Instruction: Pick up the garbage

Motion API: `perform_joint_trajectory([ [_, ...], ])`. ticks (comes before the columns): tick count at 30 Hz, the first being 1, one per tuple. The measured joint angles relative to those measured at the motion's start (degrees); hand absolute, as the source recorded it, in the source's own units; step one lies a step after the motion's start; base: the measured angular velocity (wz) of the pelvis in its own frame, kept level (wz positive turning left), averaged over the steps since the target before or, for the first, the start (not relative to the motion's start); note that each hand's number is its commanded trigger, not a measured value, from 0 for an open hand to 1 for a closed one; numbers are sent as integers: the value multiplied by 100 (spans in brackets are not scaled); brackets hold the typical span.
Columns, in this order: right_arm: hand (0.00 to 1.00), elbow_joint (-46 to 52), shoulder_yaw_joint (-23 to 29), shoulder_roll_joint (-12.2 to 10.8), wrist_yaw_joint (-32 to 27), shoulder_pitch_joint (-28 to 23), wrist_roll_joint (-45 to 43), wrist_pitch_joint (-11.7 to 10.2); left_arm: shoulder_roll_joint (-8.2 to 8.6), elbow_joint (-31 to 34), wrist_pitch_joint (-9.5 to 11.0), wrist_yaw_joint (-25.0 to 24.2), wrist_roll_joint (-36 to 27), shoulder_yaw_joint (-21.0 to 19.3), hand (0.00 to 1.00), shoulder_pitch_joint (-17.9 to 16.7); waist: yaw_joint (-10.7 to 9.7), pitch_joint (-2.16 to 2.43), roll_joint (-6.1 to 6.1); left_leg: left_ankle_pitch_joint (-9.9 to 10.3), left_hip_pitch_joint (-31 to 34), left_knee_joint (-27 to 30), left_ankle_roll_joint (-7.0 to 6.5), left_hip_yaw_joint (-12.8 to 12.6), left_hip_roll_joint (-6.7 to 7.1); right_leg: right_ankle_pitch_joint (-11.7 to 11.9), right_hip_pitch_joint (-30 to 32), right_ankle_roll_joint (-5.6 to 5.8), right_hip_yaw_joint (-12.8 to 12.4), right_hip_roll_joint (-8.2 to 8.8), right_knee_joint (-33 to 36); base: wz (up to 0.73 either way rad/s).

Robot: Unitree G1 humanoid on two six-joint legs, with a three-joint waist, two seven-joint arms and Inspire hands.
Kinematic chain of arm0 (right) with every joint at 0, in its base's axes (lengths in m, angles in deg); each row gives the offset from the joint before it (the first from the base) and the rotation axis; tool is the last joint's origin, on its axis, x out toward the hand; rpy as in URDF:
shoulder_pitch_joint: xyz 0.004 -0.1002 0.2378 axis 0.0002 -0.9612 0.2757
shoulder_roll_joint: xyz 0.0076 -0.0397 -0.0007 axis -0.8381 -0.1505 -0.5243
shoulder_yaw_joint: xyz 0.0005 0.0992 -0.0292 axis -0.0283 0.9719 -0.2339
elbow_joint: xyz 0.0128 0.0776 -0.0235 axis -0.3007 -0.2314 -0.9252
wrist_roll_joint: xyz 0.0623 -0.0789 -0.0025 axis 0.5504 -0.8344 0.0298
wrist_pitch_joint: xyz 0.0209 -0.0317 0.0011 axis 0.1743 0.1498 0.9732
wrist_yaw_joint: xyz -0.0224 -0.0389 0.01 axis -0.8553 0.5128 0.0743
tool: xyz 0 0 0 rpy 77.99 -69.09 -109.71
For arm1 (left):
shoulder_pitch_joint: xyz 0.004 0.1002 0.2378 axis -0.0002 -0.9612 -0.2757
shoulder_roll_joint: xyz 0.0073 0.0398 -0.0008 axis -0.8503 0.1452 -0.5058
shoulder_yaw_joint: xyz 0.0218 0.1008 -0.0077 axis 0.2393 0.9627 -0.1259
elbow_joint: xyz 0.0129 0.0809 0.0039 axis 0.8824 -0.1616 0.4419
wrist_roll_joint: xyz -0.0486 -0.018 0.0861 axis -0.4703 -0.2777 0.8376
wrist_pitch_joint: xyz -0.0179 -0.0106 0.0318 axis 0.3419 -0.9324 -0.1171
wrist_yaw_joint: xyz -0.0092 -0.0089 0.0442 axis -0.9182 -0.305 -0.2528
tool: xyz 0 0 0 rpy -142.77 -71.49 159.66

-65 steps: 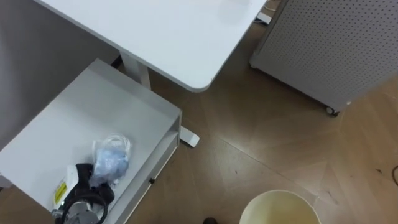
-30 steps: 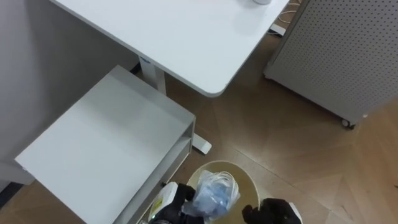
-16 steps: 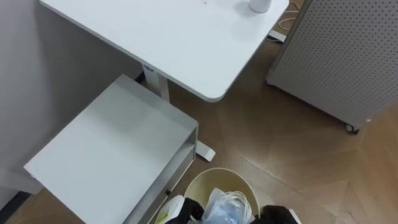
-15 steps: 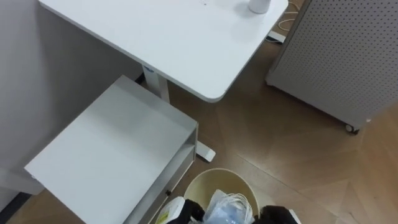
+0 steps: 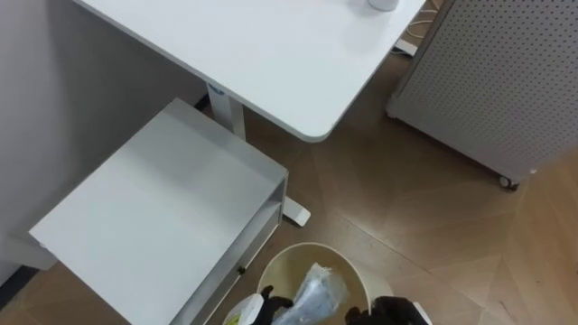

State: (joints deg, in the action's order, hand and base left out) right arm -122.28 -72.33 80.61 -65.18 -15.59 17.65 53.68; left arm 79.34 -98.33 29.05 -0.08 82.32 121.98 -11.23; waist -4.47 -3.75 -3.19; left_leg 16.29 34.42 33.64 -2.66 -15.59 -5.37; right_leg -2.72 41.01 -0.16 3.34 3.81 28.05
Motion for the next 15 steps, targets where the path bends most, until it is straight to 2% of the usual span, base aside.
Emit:
perform_joint_trajectory([
  [6, 100, -1, 11, -2, 19, 21, -1, -3, -6, 21, 4, 72, -2, -1, 0, 30, 6, -14, 23, 32, 27, -19, -15, 11, -2, 0, 13, 19, 22, 2, -47, 0],
  [15, 100, -7, 70, 10, -43, 46, -27, -32, -42, 117, 37, 153, 2, -310, 0, 130, 19, -38, 62, 40, 42, -27, -20, 8, 1, 0, 40, 17, 97, 32, -37, 0],
])
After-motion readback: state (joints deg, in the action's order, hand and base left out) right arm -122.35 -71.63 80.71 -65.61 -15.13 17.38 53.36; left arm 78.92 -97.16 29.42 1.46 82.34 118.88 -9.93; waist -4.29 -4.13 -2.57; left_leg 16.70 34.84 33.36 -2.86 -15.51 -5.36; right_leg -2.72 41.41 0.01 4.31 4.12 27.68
